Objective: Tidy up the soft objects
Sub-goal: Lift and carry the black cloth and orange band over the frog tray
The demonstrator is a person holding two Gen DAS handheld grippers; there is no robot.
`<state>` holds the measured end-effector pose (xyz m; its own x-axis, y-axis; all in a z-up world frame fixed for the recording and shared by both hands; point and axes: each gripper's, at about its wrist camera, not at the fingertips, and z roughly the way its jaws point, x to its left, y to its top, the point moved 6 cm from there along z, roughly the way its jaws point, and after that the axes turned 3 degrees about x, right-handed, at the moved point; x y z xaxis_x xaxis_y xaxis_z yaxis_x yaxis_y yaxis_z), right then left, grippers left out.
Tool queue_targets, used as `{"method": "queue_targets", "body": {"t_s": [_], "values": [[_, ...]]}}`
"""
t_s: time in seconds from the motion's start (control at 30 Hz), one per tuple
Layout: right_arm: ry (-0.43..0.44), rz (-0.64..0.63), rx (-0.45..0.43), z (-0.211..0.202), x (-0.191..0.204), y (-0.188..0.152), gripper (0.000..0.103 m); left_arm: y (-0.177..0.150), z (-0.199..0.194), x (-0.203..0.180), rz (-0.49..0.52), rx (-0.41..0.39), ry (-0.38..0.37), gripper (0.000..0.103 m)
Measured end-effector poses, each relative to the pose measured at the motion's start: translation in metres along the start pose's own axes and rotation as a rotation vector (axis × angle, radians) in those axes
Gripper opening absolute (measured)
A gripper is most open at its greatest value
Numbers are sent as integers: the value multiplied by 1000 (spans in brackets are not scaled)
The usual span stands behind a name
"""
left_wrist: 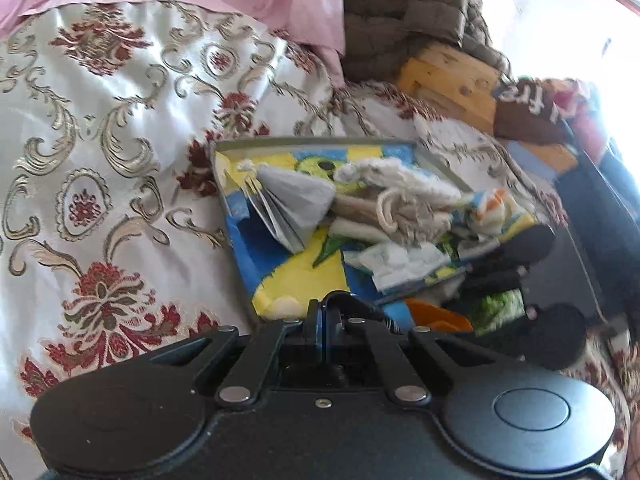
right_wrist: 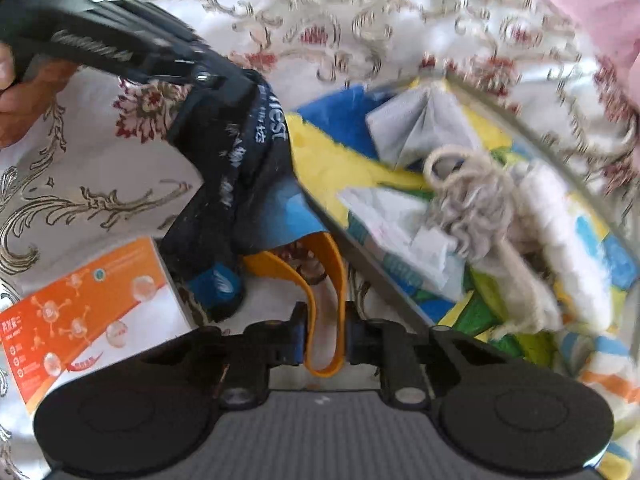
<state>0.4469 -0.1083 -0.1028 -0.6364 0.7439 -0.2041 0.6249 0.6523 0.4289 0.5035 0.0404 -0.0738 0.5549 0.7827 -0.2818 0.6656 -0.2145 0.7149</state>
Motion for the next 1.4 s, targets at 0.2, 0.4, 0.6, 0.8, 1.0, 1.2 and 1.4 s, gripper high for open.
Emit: {"method": "queue_targets", "body": {"t_s": [0.2,0.4,0.6,0.8,1.0,1.2,1.4], "values": [[-96,-22,-120,-35,-7,16,16,22,-9,-5,-18,-94,18,0],[-165,35,-238,-69,-36,38,16,53,-8,-1,-95,-173,38,0],[-293,139,-291,-63,-73,57,17,80,2,1,-161,-238,64,0],[-363,238,-265,-35,-105,59,18,87,34,0,-267,-232,56,0],[-341,218,-239,-22,-105,56,22,79,62,-8,-303,-209,47,0],[-326,182,-230,-14,-94,49,26,56,81,-4,-350,-155,57,0],[-332,160,-229,-11,-86,43,35,35,83,-1,-348,-115,66,1]]}}
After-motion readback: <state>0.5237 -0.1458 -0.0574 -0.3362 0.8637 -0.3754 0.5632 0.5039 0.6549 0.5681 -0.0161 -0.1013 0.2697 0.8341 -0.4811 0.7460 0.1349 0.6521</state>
